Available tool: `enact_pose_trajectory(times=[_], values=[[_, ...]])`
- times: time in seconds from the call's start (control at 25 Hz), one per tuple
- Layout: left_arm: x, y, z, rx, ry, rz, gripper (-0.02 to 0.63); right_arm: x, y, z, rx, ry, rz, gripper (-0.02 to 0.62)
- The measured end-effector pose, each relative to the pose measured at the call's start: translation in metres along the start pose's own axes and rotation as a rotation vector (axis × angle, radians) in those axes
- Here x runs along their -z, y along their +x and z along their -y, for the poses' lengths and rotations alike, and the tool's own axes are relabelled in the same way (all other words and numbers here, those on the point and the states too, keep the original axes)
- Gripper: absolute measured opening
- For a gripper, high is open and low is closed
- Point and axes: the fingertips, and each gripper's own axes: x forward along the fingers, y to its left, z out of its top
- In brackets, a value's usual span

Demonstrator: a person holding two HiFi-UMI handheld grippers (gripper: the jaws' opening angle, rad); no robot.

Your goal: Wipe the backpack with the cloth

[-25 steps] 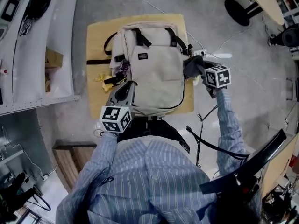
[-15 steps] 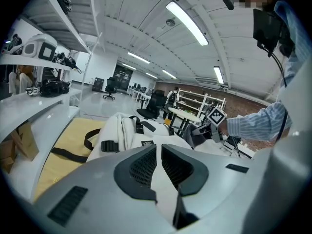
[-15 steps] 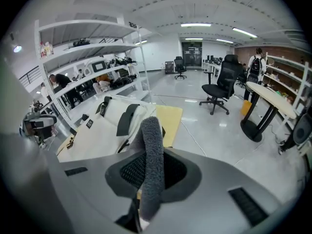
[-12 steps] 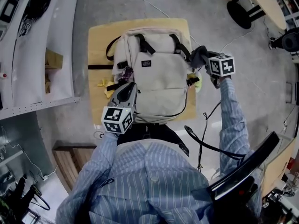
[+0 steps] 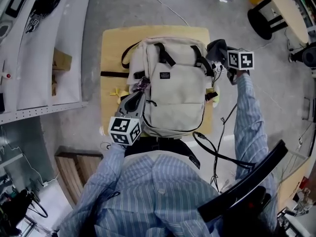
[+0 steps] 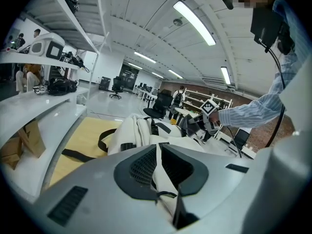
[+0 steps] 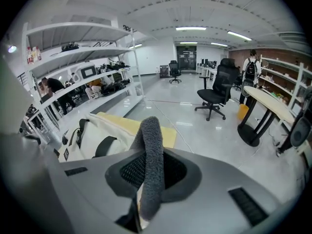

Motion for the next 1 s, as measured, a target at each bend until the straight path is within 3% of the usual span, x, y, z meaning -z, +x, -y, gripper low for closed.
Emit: enact_pose_trajectory(times=[0.4, 0.68, 1.0], values=[[0.002, -0.005, -0.025, -0.009, -0.023, -0.002, 0.034, -0.049, 0.018, 0.005, 0.071, -0.055, 0.008, 0.048], [0.007, -0.007, -0.035, -0.005, -0.035, -0.009, 0.034, -0.056, 0.026, 0.016, 0.192, -0.035, -0.004, 0.048], [0.010, -0.014, -0.046, -0.011, -0.053, 0.001, 0.034, -0.055, 0.060, -0.059, 0.012, -0.188, -0.084, 0.048]])
